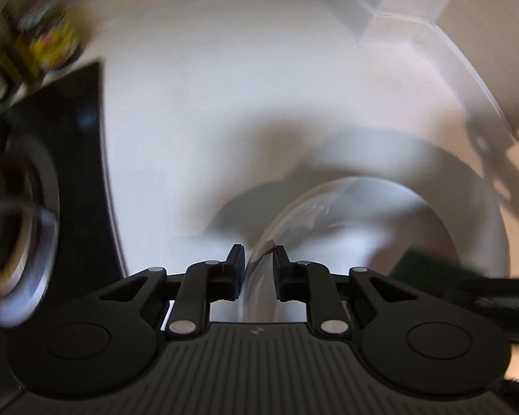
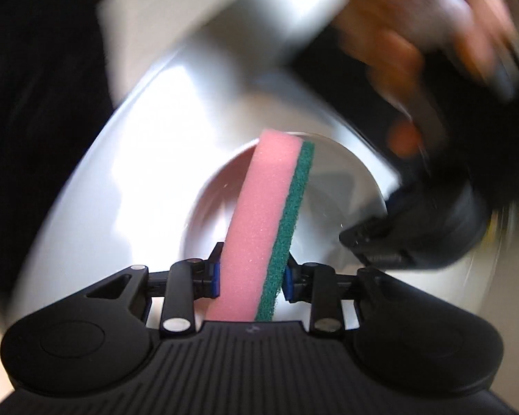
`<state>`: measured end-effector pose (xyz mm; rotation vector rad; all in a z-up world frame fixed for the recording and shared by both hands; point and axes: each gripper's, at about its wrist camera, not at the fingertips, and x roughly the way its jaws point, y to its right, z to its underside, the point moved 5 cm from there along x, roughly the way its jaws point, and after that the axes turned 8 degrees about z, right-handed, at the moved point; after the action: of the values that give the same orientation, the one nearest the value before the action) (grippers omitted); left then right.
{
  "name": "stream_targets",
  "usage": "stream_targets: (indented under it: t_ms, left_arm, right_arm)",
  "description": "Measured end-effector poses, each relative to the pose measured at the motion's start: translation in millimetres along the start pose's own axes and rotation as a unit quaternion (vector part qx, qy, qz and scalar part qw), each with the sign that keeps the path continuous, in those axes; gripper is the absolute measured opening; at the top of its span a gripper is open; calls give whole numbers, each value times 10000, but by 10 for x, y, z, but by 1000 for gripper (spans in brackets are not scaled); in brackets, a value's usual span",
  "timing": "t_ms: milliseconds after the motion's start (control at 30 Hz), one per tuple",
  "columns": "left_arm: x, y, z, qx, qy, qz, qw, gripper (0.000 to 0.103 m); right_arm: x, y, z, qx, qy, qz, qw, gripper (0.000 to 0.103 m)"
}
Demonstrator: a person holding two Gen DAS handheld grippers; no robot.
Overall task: Clean bowl
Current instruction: 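Hold the bowl rim with the left gripper while the right gripper scrubs the bowl's outside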
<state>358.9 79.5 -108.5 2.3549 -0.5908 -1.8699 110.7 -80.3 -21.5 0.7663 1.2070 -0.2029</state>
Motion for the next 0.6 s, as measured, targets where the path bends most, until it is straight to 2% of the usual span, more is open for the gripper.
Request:
stream_targets:
  t_ms: [33,100,167,200,233,300,333,400,467,500,533,567,600]
  left_arm:
    - [8,-6,21,-121,-19,27,9999,14]
    - [19,24,96,-375,-41,54,9993,11]
    - [2,71,125,-462,70,-50,9989,10]
    - [0,74,117,-476,81,-52,9988,10]
    - [-8,54,81,-527,111,0,9986,9]
    - [-34,17,15,-640,176,100,9977,9]
    - [-46,-4,-24,-724,168,164,9971,9]
    - [-44,-10,-76,-806,165,187,9964,10]
    - [-50,38,-97,-738,218,29,9970,10]
    - [-41,31,-99,-734,237,-13,9970,11]
    - [-47,44,-92,-715,273,-72,9970,11]
    - [-59,52,-77,-706,323,-125,9969,11]
    - [-69,53,-57,-717,344,-134,9967,11]
  right_arm:
    - [-72,-100,32,-609,-117,-1,9981,27]
    - [-139,-202,82,-1129,-379,-6,9929,27]
    - [-157,-191,101,-792,-751,-21,9940,27]
    - [-163,-112,77,-5,-809,-40,9967,27]
    - [-170,-31,52,782,-862,-60,9932,27]
    - [-175,96,-5,2274,-860,-106,9700,27]
    - [-176,150,-37,2979,-816,-132,9510,27]
    - [-173,254,-100,4274,-735,-180,9009,27]
    - [-108,243,-167,4675,-896,-188,8792,27]
    - [-51,236,-215,4822,-1049,-46,8698,27]
    - [-19,227,-240,4912,-1106,-33,8640,27]
    - [31,209,-259,5145,-1177,-111,8493,27]
    - [39,184,-279,5169,-1173,-131,8479,27]
